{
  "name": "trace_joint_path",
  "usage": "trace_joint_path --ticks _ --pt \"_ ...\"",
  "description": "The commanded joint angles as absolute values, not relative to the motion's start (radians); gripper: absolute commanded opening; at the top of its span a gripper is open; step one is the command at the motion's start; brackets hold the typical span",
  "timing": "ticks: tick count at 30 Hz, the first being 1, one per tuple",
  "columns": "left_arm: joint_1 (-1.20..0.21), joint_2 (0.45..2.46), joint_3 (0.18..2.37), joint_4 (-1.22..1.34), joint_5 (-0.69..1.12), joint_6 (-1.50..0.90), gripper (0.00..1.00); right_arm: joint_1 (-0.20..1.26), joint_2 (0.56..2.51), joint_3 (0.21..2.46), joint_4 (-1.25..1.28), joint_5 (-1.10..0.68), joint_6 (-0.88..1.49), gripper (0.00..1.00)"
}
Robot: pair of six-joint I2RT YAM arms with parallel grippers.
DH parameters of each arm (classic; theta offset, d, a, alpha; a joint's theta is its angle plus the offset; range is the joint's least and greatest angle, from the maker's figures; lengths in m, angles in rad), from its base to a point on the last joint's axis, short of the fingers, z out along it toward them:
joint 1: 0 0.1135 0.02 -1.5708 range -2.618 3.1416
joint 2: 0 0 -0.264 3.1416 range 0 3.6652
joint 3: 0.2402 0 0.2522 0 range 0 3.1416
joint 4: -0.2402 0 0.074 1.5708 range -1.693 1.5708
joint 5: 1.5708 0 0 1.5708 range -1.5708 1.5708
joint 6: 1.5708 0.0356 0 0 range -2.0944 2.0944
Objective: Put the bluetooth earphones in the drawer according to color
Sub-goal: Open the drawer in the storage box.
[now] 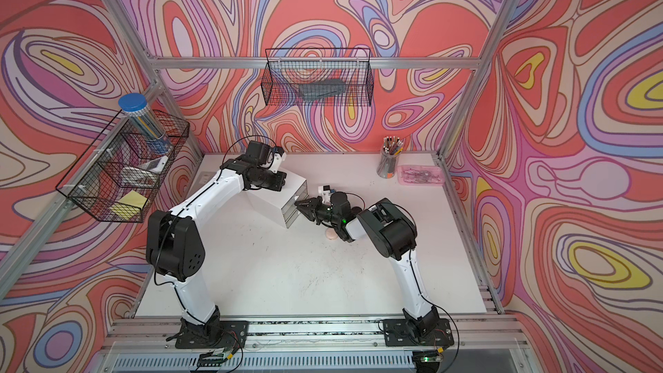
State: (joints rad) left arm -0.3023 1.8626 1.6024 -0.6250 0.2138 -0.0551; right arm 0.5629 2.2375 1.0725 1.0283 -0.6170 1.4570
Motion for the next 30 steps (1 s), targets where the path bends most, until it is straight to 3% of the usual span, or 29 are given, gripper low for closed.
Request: trace_joint_path --ticks 1,9,30 --pt "-0.321 1.974 1.522 -0.873 0.210 -0.046 0.00 0.588 2.272 1.072 1.016 -0.604 1.462 0.21" --pt "-0.324 1.977 1.523 -0.874 0.215 -0.043 0.00 0.588 2.276 1.072 1.025 -0.595 1.466 0.15" --pt "-0.326 1.986 1.524 -0.877 0.212 -0.040 0.00 0.581 2.265 1.065 1.055 -0.579 1.471 0.22"
